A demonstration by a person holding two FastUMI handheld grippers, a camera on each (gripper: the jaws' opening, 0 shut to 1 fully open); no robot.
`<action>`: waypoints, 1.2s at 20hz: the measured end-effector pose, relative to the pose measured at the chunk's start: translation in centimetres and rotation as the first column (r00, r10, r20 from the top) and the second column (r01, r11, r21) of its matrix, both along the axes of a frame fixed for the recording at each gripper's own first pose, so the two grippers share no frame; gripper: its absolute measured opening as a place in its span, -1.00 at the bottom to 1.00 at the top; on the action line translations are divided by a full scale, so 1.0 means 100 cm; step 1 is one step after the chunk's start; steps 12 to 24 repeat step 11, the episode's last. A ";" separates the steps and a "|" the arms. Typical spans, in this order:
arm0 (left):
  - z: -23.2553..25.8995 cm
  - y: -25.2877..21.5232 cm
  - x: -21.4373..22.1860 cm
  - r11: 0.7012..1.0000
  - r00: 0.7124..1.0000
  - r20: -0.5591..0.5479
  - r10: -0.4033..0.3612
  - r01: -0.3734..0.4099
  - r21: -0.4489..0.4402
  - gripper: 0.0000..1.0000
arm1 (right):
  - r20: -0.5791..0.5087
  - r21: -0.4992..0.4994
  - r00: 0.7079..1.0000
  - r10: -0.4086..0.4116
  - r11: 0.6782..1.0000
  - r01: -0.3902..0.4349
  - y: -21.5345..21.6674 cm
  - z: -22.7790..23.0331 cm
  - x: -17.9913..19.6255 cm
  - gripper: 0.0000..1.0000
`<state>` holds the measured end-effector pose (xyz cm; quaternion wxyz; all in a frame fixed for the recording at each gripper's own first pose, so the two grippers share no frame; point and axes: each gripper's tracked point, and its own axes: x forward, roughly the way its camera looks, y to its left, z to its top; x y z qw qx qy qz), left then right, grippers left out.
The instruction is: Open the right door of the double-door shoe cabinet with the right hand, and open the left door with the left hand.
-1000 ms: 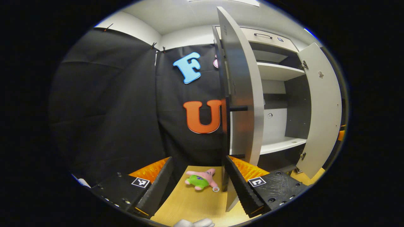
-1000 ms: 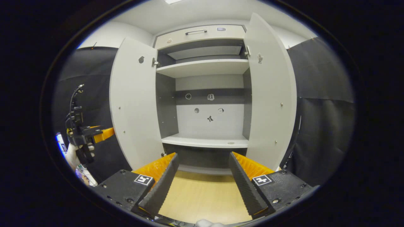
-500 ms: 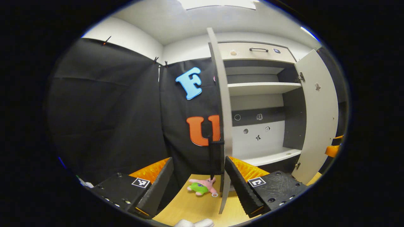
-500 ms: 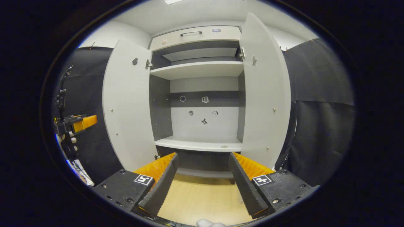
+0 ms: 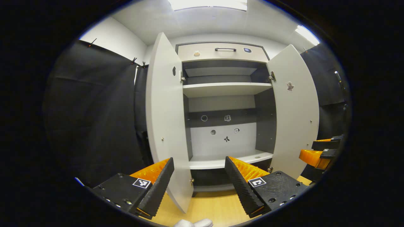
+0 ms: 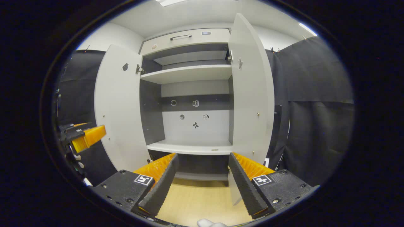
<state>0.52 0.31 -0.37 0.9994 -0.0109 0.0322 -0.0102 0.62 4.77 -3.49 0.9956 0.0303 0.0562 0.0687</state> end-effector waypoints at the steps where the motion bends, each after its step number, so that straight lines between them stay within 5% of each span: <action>1: -0.005 -0.007 0.001 1.000 1.000 -0.005 -0.005 0.004 -0.008 0.92 | 0.003 -0.003 1.000 -0.007 1.000 0.007 -0.003 0.000 0.000 0.97; 24: -0.035 -0.019 -0.008 1.000 0.998 -0.065 -0.015 0.013 -0.029 0.93 | -0.014 -0.013 0.998 -0.053 0.998 0.053 -0.017 -0.015 -0.003 0.99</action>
